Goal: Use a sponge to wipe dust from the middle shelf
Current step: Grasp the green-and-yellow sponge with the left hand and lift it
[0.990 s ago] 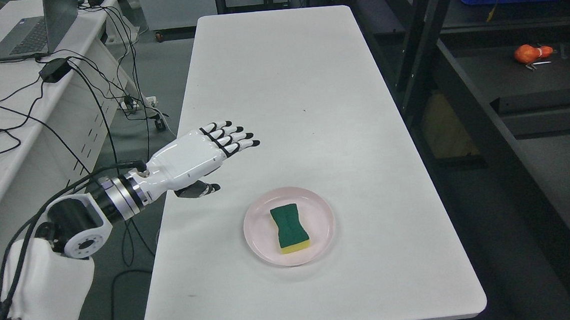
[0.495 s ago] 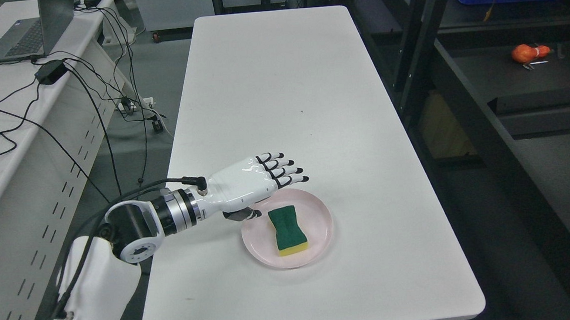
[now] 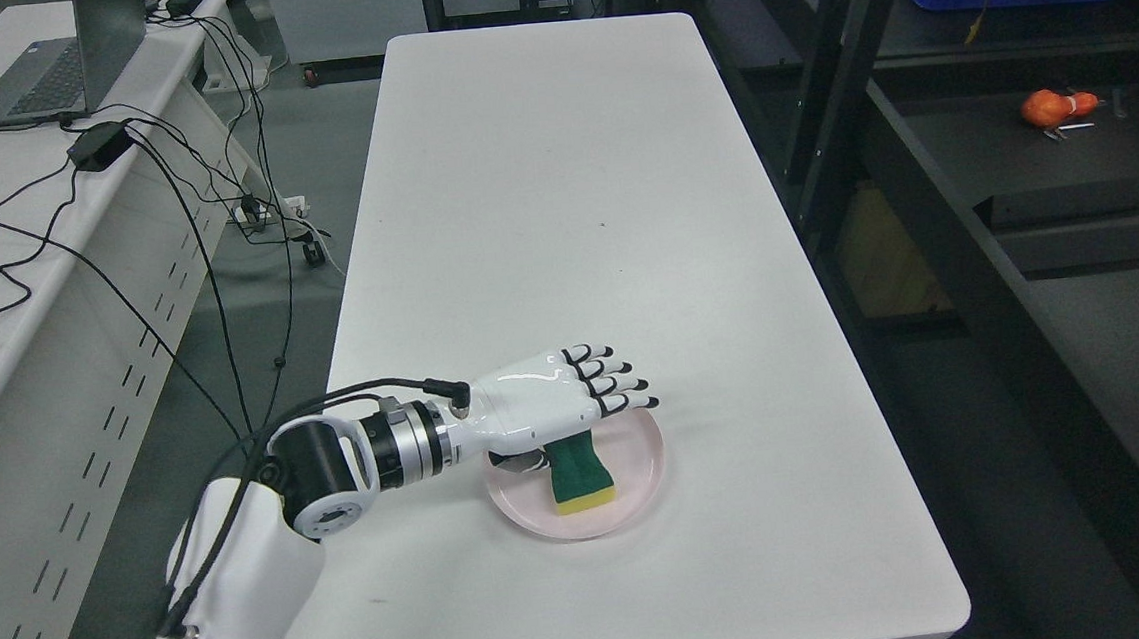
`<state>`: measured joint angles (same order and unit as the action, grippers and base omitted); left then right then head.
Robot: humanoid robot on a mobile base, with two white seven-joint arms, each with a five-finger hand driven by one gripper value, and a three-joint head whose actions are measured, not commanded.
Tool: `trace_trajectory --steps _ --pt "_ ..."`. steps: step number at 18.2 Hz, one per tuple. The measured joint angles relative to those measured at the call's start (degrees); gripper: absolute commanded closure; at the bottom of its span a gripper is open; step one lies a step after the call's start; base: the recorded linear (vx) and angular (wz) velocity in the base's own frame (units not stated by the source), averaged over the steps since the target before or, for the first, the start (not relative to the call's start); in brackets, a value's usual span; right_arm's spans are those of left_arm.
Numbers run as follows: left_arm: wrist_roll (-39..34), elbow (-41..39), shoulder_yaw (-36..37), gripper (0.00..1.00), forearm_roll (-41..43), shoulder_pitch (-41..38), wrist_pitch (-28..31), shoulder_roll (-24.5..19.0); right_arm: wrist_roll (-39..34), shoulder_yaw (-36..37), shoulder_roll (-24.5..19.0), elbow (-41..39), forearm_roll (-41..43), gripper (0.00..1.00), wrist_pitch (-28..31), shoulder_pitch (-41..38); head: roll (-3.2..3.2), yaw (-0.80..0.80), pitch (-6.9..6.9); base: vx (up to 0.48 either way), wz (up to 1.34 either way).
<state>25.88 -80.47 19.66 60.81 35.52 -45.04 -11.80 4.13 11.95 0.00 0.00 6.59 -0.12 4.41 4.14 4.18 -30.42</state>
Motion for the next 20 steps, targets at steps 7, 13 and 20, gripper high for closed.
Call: trace_trajectory --steps 7,13,20 --pt "0.11 1.44 -0.07 0.06 3.27 -0.62 0.0 -0.09 0.01 0.0 0.0 0.0 0.0 0.0 0.0 0.0 0.0 0.0 -0.01 0.0 0.0" --pt "0.12 3.95 -0.25 0.08 5.71 -0.27 0.0 0.74 0.03 0.0 0.0 0.0 0.0 0.0 0.0 0.01 0.0 0.0 -0.01 0.0 0.0" --pt "0.12 6.63 -0.25 0.31 6.57 0.53 0.0 1.61 0.03 0.0 0.0 0.0 0.0 0.0 0.0 0.0 0.0 0.0 -0.01 0.0 0.0"
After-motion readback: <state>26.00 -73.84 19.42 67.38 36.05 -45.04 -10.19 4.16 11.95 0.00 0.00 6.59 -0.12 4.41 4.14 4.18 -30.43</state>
